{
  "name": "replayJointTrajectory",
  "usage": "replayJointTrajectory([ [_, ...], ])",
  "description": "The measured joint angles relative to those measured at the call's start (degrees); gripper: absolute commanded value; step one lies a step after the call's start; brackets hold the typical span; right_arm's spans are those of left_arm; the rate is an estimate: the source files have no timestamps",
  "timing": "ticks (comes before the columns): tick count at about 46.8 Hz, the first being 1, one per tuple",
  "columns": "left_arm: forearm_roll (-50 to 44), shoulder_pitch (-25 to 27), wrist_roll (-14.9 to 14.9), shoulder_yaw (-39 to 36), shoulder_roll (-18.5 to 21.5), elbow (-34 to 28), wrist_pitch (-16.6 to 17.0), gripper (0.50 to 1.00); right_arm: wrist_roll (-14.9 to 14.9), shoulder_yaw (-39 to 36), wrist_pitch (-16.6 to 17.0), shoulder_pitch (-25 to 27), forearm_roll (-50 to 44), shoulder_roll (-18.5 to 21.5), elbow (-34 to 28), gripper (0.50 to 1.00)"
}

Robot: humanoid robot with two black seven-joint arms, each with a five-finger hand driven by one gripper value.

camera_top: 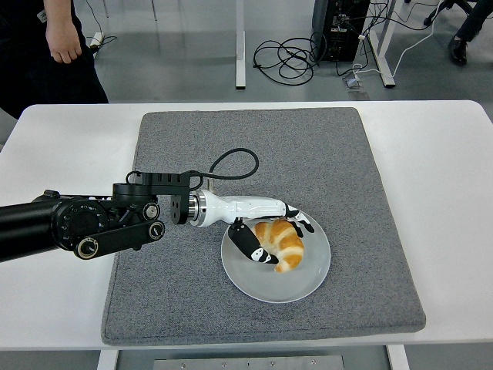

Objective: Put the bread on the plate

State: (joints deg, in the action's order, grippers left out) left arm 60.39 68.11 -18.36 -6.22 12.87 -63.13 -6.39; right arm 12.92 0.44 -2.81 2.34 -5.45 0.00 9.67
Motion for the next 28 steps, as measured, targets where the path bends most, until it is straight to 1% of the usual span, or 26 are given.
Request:
replayJointTrajectory([
  [4, -1.25, 0.01, 0.00, 0.03, 0.10, 0.01, -0.19, 0.834, 0.00, 0.00, 0.00, 0.01, 0.00, 0.00, 0.00, 1.000],
  [7, -2.56, 0.04, 0.00, 0.07, 0.13, 0.01, -0.28, 0.869, 0.00, 0.00, 0.00, 0.03, 0.00, 0.00, 0.03, 1.000],
  [8, -2.87, 0.09, 0.00, 0.10, 0.12, 0.01, -0.28, 0.874, 0.00, 0.00, 0.00, 0.02, 0.00, 0.00, 0.02, 1.000],
  [21, -3.81, 0.37, -0.07, 0.45, 0.27, 0.02, -0.29, 0.911, 0.00, 0.00, 0.00, -0.03, 0.00, 0.00, 0.00, 1.000],
  [28, -3.88, 1.21, -0.09, 1.45, 1.94, 0.04, -0.30, 0.922, 0.00, 0.00, 0.00, -0.32, 0.00, 0.00, 0.02, 1.000],
])
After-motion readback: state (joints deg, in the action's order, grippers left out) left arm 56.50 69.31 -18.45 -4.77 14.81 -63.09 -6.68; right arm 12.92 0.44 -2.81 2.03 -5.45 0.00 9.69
